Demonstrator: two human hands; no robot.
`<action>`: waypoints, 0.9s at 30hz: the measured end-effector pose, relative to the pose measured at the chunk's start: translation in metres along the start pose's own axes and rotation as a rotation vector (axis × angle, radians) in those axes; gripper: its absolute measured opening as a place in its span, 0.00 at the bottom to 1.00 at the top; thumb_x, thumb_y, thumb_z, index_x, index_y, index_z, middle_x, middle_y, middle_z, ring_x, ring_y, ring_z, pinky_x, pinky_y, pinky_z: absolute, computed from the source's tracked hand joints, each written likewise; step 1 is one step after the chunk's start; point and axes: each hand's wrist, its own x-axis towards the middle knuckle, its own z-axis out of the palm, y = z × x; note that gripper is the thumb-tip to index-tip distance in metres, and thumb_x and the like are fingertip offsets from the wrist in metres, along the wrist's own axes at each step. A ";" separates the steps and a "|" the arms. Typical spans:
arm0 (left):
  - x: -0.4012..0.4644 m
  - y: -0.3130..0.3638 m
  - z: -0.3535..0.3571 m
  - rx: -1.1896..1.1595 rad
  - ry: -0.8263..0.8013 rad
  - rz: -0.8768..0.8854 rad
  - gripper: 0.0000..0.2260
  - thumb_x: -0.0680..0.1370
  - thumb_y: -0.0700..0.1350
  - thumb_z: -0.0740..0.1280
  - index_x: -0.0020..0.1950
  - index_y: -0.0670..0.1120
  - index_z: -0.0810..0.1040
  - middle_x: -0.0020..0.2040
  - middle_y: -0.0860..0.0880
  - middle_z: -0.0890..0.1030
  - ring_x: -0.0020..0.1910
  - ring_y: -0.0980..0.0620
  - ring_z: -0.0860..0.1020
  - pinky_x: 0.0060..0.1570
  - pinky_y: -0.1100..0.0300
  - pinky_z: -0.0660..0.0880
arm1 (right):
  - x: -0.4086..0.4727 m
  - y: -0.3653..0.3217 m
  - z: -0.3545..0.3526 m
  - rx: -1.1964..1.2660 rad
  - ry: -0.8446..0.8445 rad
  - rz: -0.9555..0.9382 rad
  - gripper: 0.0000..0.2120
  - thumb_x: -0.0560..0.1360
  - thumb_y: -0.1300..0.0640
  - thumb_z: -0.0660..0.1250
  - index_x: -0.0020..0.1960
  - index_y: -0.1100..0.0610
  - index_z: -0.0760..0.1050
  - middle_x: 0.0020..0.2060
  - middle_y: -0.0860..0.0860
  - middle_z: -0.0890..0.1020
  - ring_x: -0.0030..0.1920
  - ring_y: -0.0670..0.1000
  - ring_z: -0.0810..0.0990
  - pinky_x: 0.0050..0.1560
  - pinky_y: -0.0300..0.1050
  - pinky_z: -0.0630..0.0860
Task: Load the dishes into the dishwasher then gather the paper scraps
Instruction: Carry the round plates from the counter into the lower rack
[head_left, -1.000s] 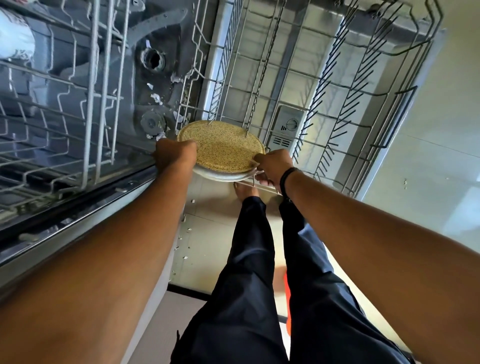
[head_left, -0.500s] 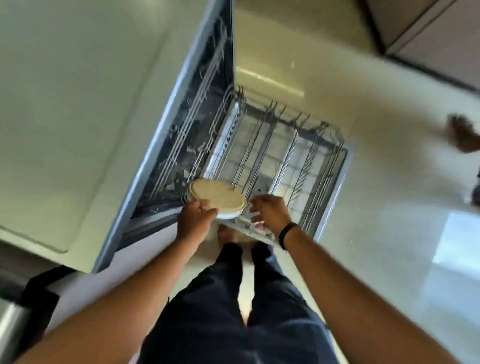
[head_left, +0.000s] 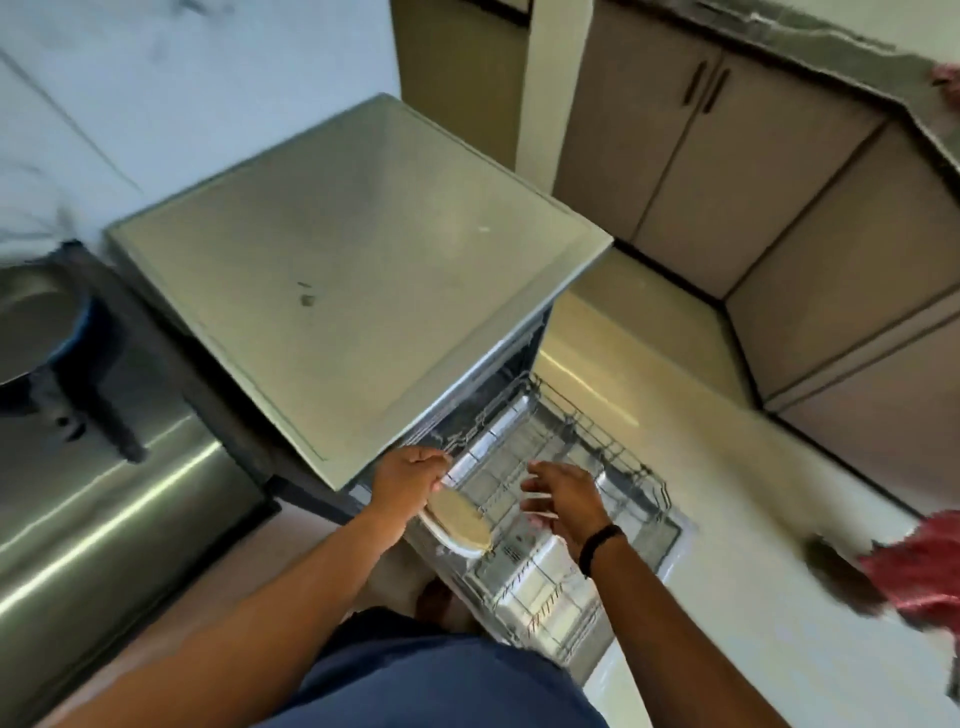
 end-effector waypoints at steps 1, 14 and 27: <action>-0.007 0.005 -0.001 -0.044 0.020 0.020 0.05 0.79 0.37 0.70 0.45 0.42 0.84 0.33 0.45 0.80 0.27 0.55 0.73 0.24 0.68 0.66 | -0.002 -0.007 0.002 -0.023 -0.015 -0.018 0.09 0.80 0.57 0.68 0.55 0.63 0.78 0.39 0.58 0.81 0.32 0.55 0.78 0.29 0.41 0.72; -0.115 0.001 -0.102 -0.395 0.615 0.164 0.04 0.80 0.39 0.70 0.52 0.42 0.83 0.39 0.46 0.81 0.34 0.55 0.77 0.28 0.67 0.69 | -0.021 -0.057 0.151 -0.240 -0.471 -0.156 0.09 0.80 0.52 0.66 0.48 0.58 0.79 0.36 0.54 0.83 0.32 0.52 0.80 0.34 0.42 0.75; -0.231 -0.114 -0.267 -0.736 1.181 0.229 0.04 0.79 0.41 0.71 0.52 0.44 0.83 0.42 0.46 0.81 0.39 0.53 0.78 0.35 0.61 0.73 | -0.134 0.027 0.363 -0.654 -0.903 -0.269 0.11 0.80 0.52 0.67 0.55 0.60 0.79 0.36 0.52 0.83 0.31 0.49 0.79 0.33 0.44 0.75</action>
